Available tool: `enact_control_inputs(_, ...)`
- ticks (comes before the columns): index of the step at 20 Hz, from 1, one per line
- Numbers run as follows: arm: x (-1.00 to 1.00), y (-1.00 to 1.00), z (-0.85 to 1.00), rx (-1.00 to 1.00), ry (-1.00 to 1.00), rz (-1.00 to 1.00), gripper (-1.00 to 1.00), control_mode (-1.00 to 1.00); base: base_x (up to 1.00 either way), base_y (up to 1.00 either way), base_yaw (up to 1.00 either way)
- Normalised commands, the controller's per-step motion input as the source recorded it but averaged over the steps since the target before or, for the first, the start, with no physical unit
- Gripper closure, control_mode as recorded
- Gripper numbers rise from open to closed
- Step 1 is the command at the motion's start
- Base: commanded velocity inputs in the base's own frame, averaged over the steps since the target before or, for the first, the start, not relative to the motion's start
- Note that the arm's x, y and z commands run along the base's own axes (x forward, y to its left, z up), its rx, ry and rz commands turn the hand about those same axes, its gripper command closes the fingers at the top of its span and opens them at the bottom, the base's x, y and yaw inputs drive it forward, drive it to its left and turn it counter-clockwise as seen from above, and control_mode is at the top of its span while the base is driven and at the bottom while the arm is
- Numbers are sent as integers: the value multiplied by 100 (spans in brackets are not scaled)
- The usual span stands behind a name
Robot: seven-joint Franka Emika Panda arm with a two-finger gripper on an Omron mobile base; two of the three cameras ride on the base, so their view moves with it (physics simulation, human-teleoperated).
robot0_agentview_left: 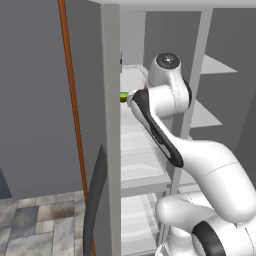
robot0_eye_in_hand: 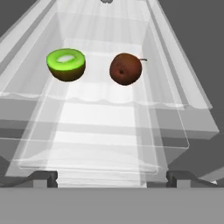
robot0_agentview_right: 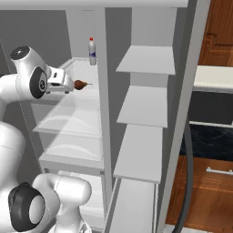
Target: Take the pear and kiwi from the fridge shelf and place them in the freezer drawer to begin freezing them.
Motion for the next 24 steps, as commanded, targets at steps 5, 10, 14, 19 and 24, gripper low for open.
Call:
enact_control_inputs(5,25,-2,7,0,0,0,-100,-100,0,0,0)
enact_control_inputs(10,37,-13,0,0,0,0,-100,-100,0,0,0)
enact_control_inputs(14,40,-17,0,0,0,1,-100,-100,0,0,0)
enact_control_inputs(19,42,-5,0,0,1,-1,-100,-100,0,0,0)
enact_control_inputs(24,41,0,0,0,6,-14,-100,-100,0,0,0)
